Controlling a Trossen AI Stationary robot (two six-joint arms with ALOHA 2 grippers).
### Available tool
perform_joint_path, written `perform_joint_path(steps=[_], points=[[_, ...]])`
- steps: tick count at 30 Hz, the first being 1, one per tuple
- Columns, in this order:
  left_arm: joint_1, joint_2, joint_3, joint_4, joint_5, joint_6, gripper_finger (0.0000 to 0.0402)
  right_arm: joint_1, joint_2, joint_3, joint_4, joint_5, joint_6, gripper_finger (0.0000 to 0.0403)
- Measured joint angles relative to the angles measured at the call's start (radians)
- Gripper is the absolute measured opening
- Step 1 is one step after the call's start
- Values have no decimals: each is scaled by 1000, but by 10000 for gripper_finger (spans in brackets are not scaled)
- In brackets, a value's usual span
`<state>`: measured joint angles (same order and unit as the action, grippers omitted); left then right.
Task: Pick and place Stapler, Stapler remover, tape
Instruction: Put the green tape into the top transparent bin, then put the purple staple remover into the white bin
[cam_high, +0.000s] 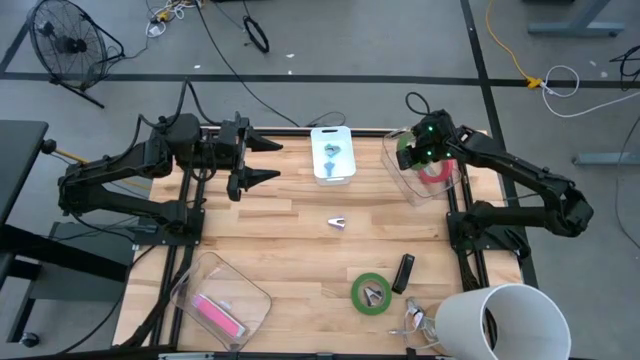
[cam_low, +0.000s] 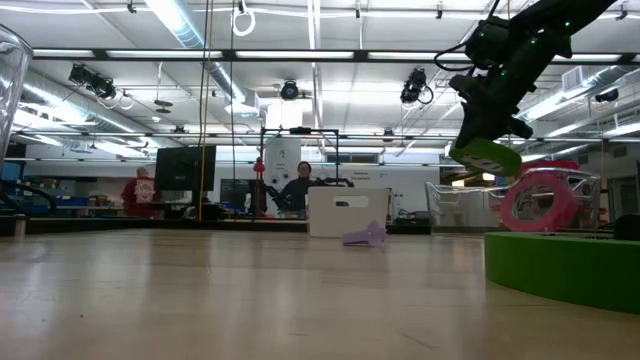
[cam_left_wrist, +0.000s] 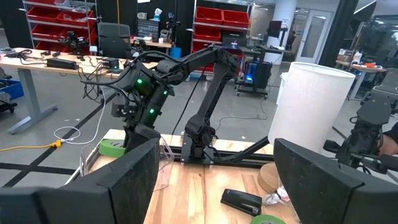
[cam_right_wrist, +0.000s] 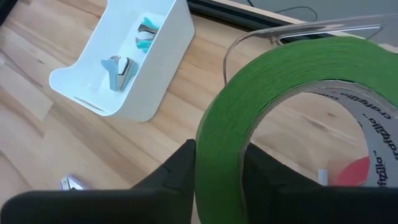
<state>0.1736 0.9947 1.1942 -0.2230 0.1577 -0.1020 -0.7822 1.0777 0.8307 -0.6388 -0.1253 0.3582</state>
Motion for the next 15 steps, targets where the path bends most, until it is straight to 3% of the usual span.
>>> perform_joint_path(steps=[15], points=[[0,0,0,0,0,0,318,0,0,0,-7,2,26,187]])
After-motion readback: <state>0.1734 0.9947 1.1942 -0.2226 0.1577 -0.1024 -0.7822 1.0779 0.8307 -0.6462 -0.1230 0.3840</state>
